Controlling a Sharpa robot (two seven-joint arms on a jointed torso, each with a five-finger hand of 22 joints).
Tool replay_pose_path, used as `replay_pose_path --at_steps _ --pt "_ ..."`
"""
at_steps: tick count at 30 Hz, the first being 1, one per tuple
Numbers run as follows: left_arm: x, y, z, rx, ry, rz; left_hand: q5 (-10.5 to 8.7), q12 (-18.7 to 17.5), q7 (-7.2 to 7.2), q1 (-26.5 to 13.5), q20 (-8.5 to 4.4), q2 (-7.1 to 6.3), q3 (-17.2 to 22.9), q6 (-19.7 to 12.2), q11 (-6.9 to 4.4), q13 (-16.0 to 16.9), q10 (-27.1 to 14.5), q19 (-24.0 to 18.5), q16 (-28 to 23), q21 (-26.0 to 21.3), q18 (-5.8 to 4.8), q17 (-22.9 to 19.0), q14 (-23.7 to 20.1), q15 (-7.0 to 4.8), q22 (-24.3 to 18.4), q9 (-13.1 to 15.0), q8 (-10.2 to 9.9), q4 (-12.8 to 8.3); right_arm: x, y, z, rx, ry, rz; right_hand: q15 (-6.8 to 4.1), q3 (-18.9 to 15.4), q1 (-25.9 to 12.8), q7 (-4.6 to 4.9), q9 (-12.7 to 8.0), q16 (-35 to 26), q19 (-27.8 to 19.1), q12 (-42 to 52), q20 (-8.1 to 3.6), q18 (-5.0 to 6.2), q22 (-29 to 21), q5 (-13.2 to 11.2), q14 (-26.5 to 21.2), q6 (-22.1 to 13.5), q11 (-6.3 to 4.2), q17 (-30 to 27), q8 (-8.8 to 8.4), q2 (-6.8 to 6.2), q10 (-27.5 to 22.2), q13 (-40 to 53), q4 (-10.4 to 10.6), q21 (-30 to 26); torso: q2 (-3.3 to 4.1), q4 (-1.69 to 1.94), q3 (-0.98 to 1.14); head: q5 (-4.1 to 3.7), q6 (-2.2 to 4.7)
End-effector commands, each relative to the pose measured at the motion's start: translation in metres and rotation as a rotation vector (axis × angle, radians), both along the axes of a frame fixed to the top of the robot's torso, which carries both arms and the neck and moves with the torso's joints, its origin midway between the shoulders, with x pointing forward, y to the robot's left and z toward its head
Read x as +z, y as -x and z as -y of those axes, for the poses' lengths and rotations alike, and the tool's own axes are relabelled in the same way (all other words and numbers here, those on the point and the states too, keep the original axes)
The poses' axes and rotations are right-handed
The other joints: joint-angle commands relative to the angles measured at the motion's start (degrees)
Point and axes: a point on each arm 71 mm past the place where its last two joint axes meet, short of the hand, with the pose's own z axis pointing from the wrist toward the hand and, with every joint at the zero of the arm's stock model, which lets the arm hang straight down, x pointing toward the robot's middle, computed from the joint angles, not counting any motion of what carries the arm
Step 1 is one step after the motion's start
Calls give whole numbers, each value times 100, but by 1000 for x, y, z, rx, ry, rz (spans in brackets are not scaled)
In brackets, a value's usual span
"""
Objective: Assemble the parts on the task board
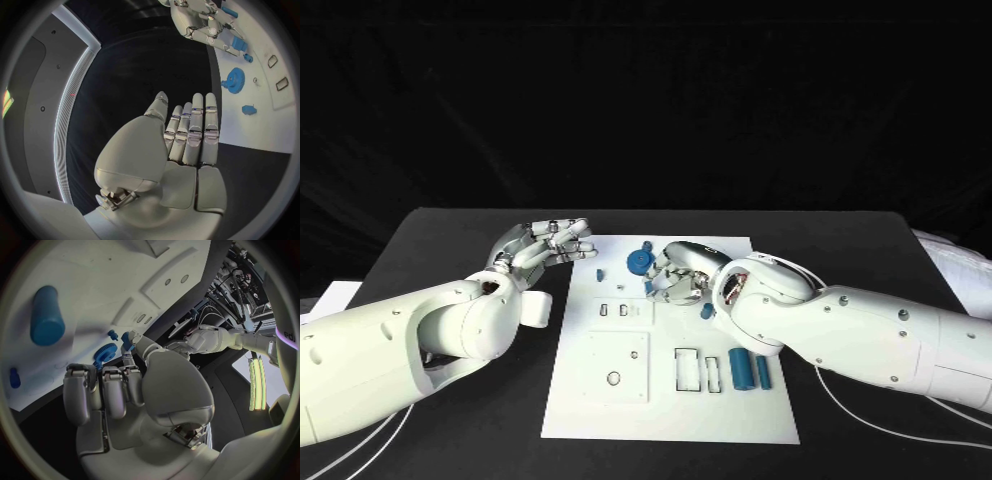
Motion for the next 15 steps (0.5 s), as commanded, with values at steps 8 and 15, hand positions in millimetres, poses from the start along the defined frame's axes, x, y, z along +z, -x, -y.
replay_pose_path --at_steps 8,15 --pt "3 5 12 -43 33 7 24 5 -18 45 7 -6 10 -4 -12 -2 13 45 -29 -38 67 10 19 24 -10 10 -9 -44 -15 8 -18 37 91 -21 -20 30 -117 -12 8 -29 1 -44 -18 -36 222 4 550 46 -17 1247 30 -39 261 1070 14 16 1 -19 16 99 -67" --pt "4 6 15 -52 38 7 24 5 -18 45 7 -6 10 -4 -12 -2 13 45 -29 -38 67 10 19 24 -10 10 -9 -44 -19 10 -23 43 105 -33 -20 29 -150 -12 7 -32 0 -54 -17 -35 220 5 549 45 -16 1242 25 -54 255 1063 21 14 1 -32 17 137 -96"
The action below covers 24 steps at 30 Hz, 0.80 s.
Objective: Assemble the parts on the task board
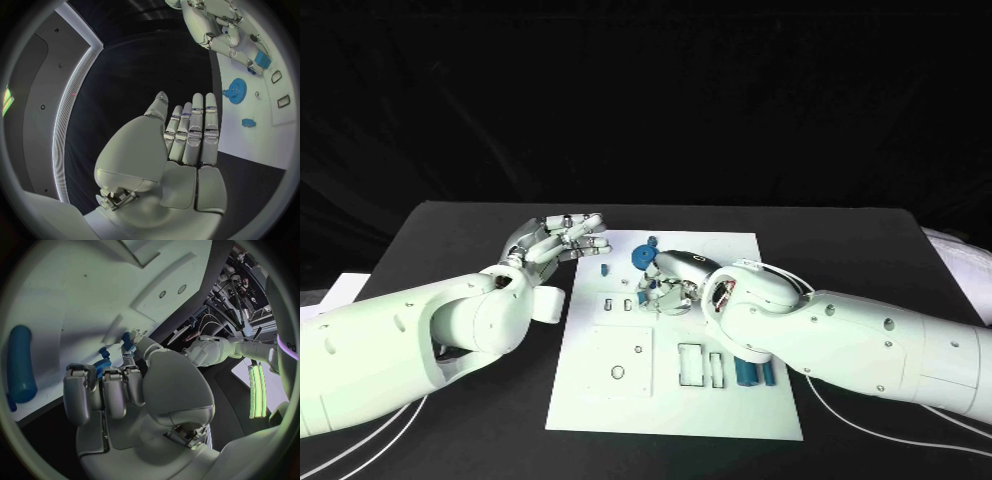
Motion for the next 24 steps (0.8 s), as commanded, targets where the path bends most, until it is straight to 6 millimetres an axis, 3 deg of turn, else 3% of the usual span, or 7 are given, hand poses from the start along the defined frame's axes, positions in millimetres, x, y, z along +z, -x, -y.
replay_pose_path --at_steps 1,18,24 --pt "2 1 4 -22 19 10 24 5 -18 45 7 -6 -7 -4 -12 -2 13 45 -29 -38 67 5 19 24 -5 5 -9 -27 -7 1 -1 3 53 -14 -20 27 -71 -5 4 -35 0 -36 -18 -35 219 15 548 47 -16 1237 -6 -15 252 1061 21 14 1 -10 1 28 -21" --pt "3 3 7 -33 24 9 24 5 -18 45 7 -6 -7 -4 -12 -2 13 45 -29 -38 67 5 19 24 -5 5 -9 -27 -11 5 -6 18 70 -25 -19 24 -109 -4 3 -36 -2 -37 -17 -34 214 27 548 42 -15 1235 -13 -36 252 1061 28 11 0 -5 4 65 -65" --pt "3 3 7 -33 24 8 24 5 -18 45 7 -6 -7 -4 -12 -2 13 45 -29 -38 67 5 19 24 -5 5 -9 -27 -13 5 -6 25 89 -30 -16 3 -161 4 -2 -40 -7 -66 -15 -32 205 36 546 14 -10 1228 -32 -122 234 1043 15 5 1 -6 4 70 -75"
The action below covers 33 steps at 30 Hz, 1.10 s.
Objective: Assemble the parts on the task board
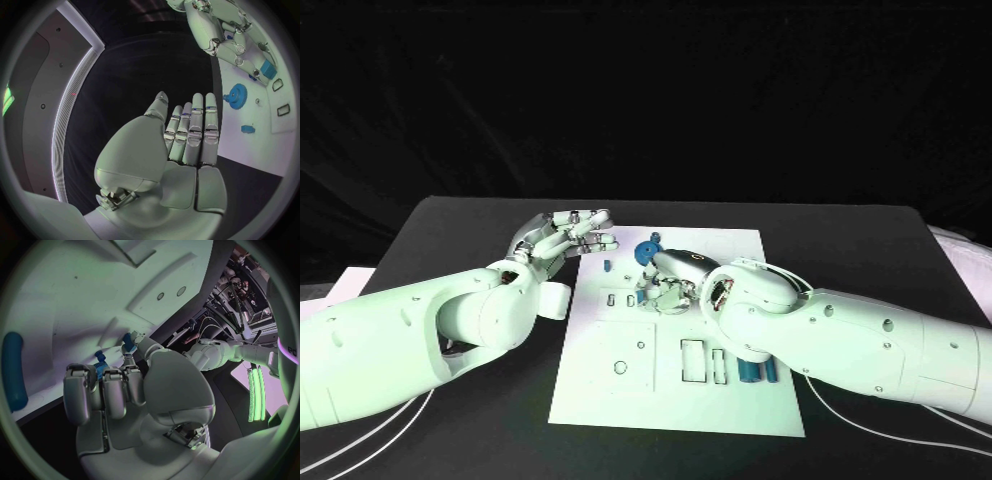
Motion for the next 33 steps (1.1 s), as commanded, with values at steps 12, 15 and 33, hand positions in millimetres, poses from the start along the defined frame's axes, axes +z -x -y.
replay_pose_path --at_steps 12,15,33 --pt "1 0 2 -19 15 8 24 6 -18 46 6 -5 -6 -4 -12 -3 13 47 -34 -39 67 12 22 23 -7 6 -10 -35 -12 2 2 5 80 -25 30 -83 -166 86 -32 -51 -23 -261 17 -27 169 152 542 -258 52 1210 -40 -263 94 890 -35 -16 1 5 0 18 -31" --pt "1 0 2 -19 15 8 24 6 -18 46 6 -5 -6 -4 -12 -3 13 47 -34 -39 67 12 22 23 -7 6 -10 -35 -13 2 2 0 76 -20 55 -108 -192 120 -36 -53 -27 -313 38 -26 161 179 541 -394 81 1207 -42 -316 60 856 -40 -22 1 7 0 16 -33" --pt "1 -1 1 -16 13 5 24 6 -18 46 6 -5 -6 -4 -12 -3 13 47 -34 -39 67 12 22 23 -7 6 -10 -35 -5 6 3 -31 -43 61 127 -407 -337 190 -20 -60 -32 -503 114 -23 150 125 538 -803 156 1198 -23 -517 -58 722 29 -33 0 4 -1 30 -44"
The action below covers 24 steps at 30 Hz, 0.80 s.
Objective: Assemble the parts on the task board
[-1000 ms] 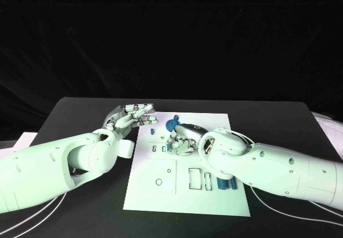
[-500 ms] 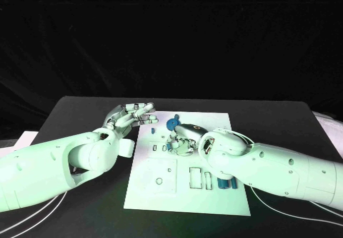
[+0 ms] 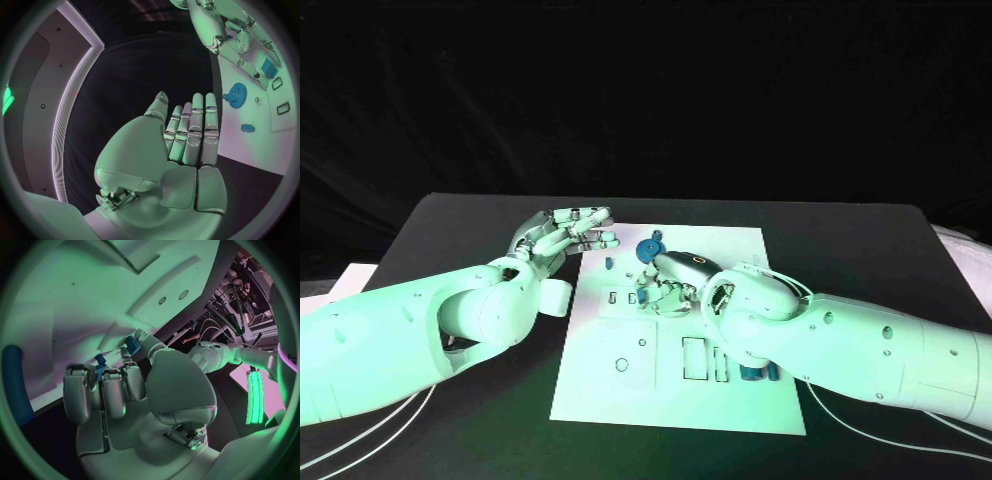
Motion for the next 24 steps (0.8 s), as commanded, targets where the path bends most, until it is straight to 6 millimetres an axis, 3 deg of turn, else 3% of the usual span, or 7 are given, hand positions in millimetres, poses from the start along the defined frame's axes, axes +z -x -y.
replay_pose_path --at_steps 1,7,12,17,21,23,24 --pt "1 0 2 -18 14 6 24 6 -18 46 6 -5 -6 -4 -12 -3 13 47 -34 -39 67 6 22 23 -8 6 -10 -35 4 1 3 -23 -46 42 44 -47 -12 -10 -1 -39 13 -35 32 -24 161 -41 539 -32 21 1194 -1 -51 -8 723 14 -29 -1 -2 1 5 -4" --pt "0 -1 1 -19 6 -2 23 20 -35 39 -18 8 1 19 -32 -3 36 127 6 -3 77 57 140 -10 5 10 -3 -62 17 8 5 -1 -189 119 44 -91 -21 -10 1 -45 25 -55 34 -28 184 -44 535 -44 21 1181 -1 -70 -20 708 27 -19 -7 -11 11 13 21" --pt "-2 -3 0 -28 -38 -6 18 190 -199 -48 -272 55 2 309 -245 55 527 715 419 359 87 403 948 -285 170 43 99 -59 33 15 11 67 -289 151 51 -172 -19 2 -3 -39 26 -92 39 -28 184 -68 538 -110 32 1197 -11 -85 -44 682 52 -20 -10 -25 7 11 50" --pt "-9 -5 1 -59 -147 -44 27 328 -426 -192 -616 54 -43 601 -525 145 1169 1537 1550 1071 66 1257 1982 -612 541 60 156 64 54 19 28 134 -327 129 62 -283 -6 14 -2 -31 8 -122 48 -22 153 -63 541 -169 43 1215 -9 -104 -64 661 73 -36 -46 -46 10 -3 67" --pt "-17 -3 4 -133 -292 -115 27 684 -593 -363 -811 60 -99 721 -698 434 1801 1932 5261 1750 53 4707 2258 -795 955 78 165 235 72 18 52 128 -346 80 64 -313 53 13 4 -38 -2 -150 52 -19 137 -34 538 -169 43 1203 2 -80 -83 642 62 -45 -89 -78 22 17 30" --pt "-22 -1 5 -206 -429 -176 42 1358 -702 -582 -904 8 -196 813 -818 1033 2023 2343 6847 3719 -232 6282 2258 -886 3150 141 278 403 82 15 71 86 -371 61 57 -330 126 0 18 -47 -6 -151 50 -18 133 -11 533 -99 32 1187 31 -7 -82 639 60 -49 -131 -99 31 24 19" --pt "-23 -1 5 -249 -510 -203 23 1786 -755 -665 -947 4 -230 849 -842 1413 2008 2348 7187 4218 -286 6636 2253 -879 3709 187 370 479 88 13 82 57 -385 53 55 -334 143 -2 20 -48 -4 -141 49 -18 135 6 533 -86 29 1187 35 12 -74 646 60 -48 -144 -107 35 13 15"
